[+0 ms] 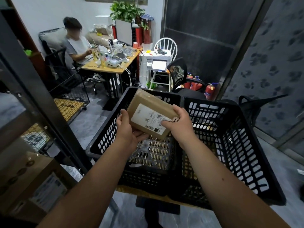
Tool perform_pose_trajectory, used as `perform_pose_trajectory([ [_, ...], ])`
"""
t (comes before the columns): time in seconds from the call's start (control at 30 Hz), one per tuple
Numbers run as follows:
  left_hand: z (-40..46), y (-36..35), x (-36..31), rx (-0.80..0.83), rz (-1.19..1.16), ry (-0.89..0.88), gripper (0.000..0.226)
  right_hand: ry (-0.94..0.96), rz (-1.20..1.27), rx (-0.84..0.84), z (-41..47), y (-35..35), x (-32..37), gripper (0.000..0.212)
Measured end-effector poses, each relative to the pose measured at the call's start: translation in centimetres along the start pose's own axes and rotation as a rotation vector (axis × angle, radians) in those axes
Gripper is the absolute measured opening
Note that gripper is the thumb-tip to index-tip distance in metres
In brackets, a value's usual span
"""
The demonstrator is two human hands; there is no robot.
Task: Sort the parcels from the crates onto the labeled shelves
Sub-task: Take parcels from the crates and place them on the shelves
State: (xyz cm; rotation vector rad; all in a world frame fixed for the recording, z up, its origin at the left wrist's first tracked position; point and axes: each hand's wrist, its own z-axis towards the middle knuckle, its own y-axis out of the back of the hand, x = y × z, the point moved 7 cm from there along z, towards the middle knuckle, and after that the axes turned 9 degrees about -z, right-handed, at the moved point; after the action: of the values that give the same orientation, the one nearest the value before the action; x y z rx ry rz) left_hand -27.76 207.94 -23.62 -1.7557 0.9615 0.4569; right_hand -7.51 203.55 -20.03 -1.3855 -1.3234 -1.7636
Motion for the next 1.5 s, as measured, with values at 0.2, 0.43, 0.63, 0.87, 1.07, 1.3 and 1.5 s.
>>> perform_pose_trajectory([
  [0.2, 0.1, 0.0, 1.2, 0.025, -0.253, 0.136, 0.066, -0.086, 0.252, -0.023, -0.6, -1.0, 0.8, 0.099],
  [0.43, -0.8, 0.2, 1.9, -0.005, -0.275, 0.217, 0.054, -0.013, 0.274, 0.019, -1.1, -1.8, 1.6, 0.094],
  [0.63, 0.1, 3.2, -2.5, -0.051, 0.211, -0.164, 0.066, -0.042, 0.283, 0.088, -0.1, 0.0, 2.6, 0.093],
  [0.87, -1.8, 1.2, -4.8, 0.417, 1.061, -0.59, 0.122, -0.011, 0.223, 0.125, -0.1, -0.3, 3.4, 0.08],
  [1.07, -2.5, 0.9, -3.8, 0.489, 0.789, -0.465, 0.121, 0.031, 0.246, 0.024, -1.0, -1.0, 3.7, 0.087],
  [1.3, -2.7, 0.8, -3.5, 0.355, 0.756, -0.535, 0.116, 0.128, -0.021, 0.155, -2.8, -3.2, 4.3, 0.085],
  [1.5, -2.3, 0.6, -4.6, 0.35, 0.878, -0.616, 0.121, 0.109, 0.071, 0.201, -3.4, -4.0, 4.2, 0.102],
])
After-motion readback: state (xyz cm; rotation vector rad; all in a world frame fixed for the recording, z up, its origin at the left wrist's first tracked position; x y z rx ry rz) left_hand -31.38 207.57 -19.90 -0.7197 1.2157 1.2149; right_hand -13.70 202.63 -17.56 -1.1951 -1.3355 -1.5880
